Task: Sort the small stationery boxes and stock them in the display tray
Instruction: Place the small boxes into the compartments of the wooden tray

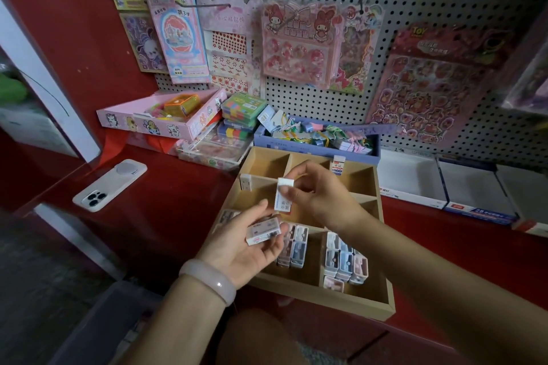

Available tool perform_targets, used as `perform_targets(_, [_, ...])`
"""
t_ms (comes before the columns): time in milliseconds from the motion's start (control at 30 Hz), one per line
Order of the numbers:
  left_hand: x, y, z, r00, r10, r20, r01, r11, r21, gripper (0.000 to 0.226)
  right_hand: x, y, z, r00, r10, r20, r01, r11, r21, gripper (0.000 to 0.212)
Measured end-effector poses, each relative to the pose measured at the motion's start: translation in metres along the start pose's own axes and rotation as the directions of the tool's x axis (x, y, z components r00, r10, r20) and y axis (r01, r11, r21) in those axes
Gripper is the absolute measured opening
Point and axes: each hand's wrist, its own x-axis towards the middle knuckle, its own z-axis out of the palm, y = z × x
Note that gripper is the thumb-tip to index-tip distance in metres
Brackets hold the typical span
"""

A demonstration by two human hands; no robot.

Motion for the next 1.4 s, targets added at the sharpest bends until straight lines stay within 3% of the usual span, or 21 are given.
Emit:
perform_targets(167, [0.005, 0.01, -0.009, 0.997, 0.049, -0.057, -0.055, 0.992, -0.111, 0.013, 0.031, 0.013, 0.003, 0.989, 0.034, -0.145, -0.061, 0.981, -0.187, 0.014])
perform_targets(300, [0.005, 0.023, -0.025, 0.985, 0.144, -0.092, -0.156, 0.978, -0.136, 0.022, 0.071, 0.023, 0.027, 0.997, -0.006, -0.082, -0.036, 0.869, -0.494, 0.02])
perform_targets(500, [0.007, 0.039, -0.062, 0.968, 0.239, -0.074, -0.248, 0.958, -0.143, 0.019, 0.108, 0.044, 0.076, 0.999, 0.028, 0.031, 0.004, 0.677, -0.736, 0.02])
perform_targets(700, [0.009, 0.045, -0.091, 0.973, 0.227, -0.033, -0.229, 0.965, -0.129, 0.041, 0.119, 0.061, 0.089, 0.998, 0.052, -0.02, -0.048, 0.632, -0.774, 0.024])
perform_targets(867, [0.01, 0.044, -0.089, 0.972, 0.234, -0.036, -0.237, 0.967, -0.094, 0.042, 0.121, 0.064, 0.091, 0.999, 0.04, -0.008, -0.03, 0.583, -0.812, 0.021])
perform_targets(967, [0.008, 0.044, -0.083, 0.965, 0.23, -0.125, -0.242, 0.966, -0.093, 0.037, 0.119, 0.055, 0.087, 0.997, 0.074, 0.015, -0.03, 0.571, -0.82, 0.023])
perform_targets(1033, [0.007, 0.045, -0.082, 0.955, 0.205, -0.215, -0.226, 0.971, -0.078, 0.039, 0.113, 0.045, 0.083, 1.0, -0.007, 0.018, 0.018, 0.599, -0.8, 0.022])
perform_targets(1100, [0.007, 0.044, -0.08, 0.952, 0.171, -0.254, -0.195, 0.978, -0.072, 0.047, 0.101, 0.031, 0.078, 0.991, -0.134, 0.025, 0.116, 0.729, -0.675, 0.02])
perform_targets(1200, [0.009, 0.041, -0.077, 0.955, 0.148, -0.256, -0.157, 0.987, -0.015, 0.053, 0.073, 0.005, 0.07, 0.954, -0.184, 0.238, 0.258, 0.906, -0.334, 0.017])
perform_targets(1267, [0.009, 0.037, -0.071, 0.955, 0.158, -0.253, -0.157, 0.987, 0.022, 0.054, 0.056, -0.005, 0.066, 0.887, -0.233, 0.399, 0.359, 0.891, -0.278, 0.017])
perform_targets(1400, [0.004, 0.028, -0.061, 0.951, 0.242, -0.191, -0.214, 0.964, 0.157, 0.049, 0.045, -0.007, 0.074, 0.779, -0.324, 0.537, 0.561, 0.743, -0.365, 0.028])
